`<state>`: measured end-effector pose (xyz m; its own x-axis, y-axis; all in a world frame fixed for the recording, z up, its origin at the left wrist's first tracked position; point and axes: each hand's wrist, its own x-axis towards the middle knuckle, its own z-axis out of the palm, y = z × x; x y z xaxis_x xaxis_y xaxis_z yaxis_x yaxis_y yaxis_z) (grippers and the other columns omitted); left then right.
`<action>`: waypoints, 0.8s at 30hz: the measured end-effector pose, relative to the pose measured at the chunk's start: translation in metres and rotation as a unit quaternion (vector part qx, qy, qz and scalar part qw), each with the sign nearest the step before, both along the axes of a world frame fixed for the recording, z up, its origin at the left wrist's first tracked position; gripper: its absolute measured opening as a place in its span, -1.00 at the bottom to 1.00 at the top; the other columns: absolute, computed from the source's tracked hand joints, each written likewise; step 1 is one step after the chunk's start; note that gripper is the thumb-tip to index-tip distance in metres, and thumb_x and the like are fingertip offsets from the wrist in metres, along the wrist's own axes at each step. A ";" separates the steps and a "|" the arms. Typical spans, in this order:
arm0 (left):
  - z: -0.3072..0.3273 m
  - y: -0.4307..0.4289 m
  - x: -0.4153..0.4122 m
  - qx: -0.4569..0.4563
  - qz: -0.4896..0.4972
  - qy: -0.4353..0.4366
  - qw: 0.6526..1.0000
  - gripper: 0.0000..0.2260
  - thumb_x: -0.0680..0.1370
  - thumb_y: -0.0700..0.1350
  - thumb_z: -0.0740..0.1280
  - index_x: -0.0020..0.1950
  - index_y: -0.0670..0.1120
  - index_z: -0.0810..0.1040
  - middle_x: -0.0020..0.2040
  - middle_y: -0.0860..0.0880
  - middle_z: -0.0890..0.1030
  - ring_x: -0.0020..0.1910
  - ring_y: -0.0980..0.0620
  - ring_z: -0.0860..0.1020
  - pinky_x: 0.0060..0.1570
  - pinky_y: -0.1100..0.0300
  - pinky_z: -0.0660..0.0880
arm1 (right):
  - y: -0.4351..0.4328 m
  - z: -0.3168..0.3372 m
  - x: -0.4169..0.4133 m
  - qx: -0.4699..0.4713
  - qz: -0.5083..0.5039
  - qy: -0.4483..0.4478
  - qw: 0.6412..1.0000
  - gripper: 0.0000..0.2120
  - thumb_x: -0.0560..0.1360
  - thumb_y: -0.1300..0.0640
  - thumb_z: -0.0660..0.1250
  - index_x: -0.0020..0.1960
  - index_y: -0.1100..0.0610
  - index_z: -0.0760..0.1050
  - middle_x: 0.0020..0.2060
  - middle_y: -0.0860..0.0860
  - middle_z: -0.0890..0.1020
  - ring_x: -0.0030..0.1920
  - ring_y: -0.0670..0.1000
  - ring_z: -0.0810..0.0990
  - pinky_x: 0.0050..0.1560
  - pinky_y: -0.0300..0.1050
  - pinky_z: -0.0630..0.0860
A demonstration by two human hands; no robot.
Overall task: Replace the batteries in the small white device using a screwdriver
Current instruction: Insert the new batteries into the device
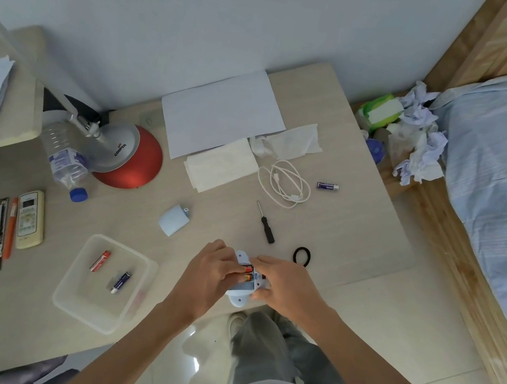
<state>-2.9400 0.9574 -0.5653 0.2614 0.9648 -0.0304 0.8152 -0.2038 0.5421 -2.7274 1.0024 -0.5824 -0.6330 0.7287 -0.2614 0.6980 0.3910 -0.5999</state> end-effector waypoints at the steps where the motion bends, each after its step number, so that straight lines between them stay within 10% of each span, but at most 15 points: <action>1: 0.007 0.006 0.001 0.002 0.004 -0.006 1.000 -0.91 0.58 -0.06 0.51 0.04 -0.03 0.77 -0.12 0.05 0.63 -0.10 0.07 0.39 -0.13 0.12 0.50 | 0.000 0.000 0.000 0.001 -0.002 0.003 1.000 -0.57 0.47 -0.09 0.51 0.28 -0.09 0.50 -0.05 -0.14 0.65 -0.14 -0.09 0.61 -0.09 -0.14 0.60; 14: 0.038 0.180 0.099 0.018 -0.045 -0.041 0.998 -0.81 0.59 -0.15 0.49 0.20 -0.11 0.73 0.05 -0.02 0.67 0.09 -0.04 0.59 0.10 0.03 0.55 | -0.003 -0.005 0.003 0.006 -0.007 0.021 1.000 -0.58 0.51 -0.08 0.51 0.30 -0.01 0.50 0.07 -0.11 0.67 0.01 -0.08 0.66 0.00 -0.21 0.59; 24: -0.021 0.238 0.152 -0.026 -0.091 0.047 0.994 -0.88 0.54 -0.29 0.42 -0.02 -0.12 0.71 -0.14 -0.04 0.56 -0.09 -0.19 0.61 -0.10 -0.06 0.56 | -0.004 -0.011 0.000 0.014 -0.018 0.026 0.999 -0.57 0.45 -0.01 0.53 0.27 0.05 0.54 0.04 -0.08 0.68 -0.05 0.02 0.65 -0.15 -0.18 0.47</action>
<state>-2.7877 1.1955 -0.5861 0.4247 0.8983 -0.1122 0.8154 -0.3257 0.4787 -2.7270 0.9981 -0.5937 -0.6188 0.7575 -0.2080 0.6794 0.3832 -0.6257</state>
